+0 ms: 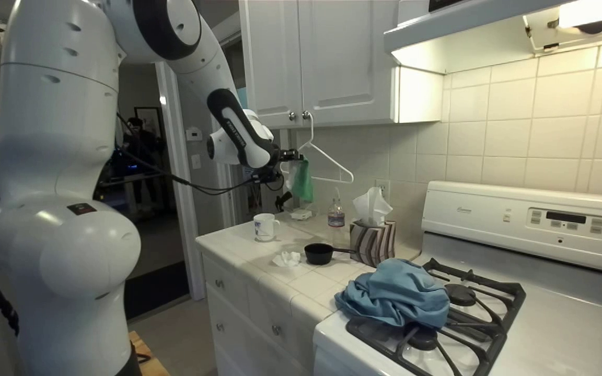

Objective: Pick up the green cloth and hang it on the hang wire

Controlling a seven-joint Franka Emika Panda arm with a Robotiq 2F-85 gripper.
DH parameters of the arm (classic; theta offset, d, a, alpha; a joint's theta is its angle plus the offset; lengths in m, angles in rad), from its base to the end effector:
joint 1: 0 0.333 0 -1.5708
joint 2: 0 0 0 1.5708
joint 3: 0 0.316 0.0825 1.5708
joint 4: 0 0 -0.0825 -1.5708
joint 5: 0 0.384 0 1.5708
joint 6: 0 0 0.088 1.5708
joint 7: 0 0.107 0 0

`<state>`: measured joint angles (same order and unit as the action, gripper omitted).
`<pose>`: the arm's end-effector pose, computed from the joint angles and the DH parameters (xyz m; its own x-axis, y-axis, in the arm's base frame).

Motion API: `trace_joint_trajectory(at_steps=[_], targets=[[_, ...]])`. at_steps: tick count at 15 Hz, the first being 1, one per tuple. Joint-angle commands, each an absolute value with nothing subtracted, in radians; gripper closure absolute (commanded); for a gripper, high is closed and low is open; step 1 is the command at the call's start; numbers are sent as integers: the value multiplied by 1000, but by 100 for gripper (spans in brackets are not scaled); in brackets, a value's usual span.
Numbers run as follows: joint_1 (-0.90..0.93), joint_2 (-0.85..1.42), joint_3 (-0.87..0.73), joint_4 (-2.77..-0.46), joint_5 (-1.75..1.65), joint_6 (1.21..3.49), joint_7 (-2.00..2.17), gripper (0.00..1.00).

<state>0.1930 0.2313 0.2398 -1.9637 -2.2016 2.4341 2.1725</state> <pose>0.5716 0.2541 0.3883 0.1762 0.1748 0.9687 -0.0914 -0.9770 0.1929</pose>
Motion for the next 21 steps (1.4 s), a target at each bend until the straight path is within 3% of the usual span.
trace_joint_trajectory(at_steps=[1, 2, 11, 21], targets=[[188, 232, 246, -1962, -2197, 2434, 2167, 95], [192, 250, 246, -1946, -2199, 2410, 2168, 99], [213, 387, 244, -1804, -2169, 2146, 2181, 99], [260, 582, 239, -1590, -2219, 2022, 2186, 99]])
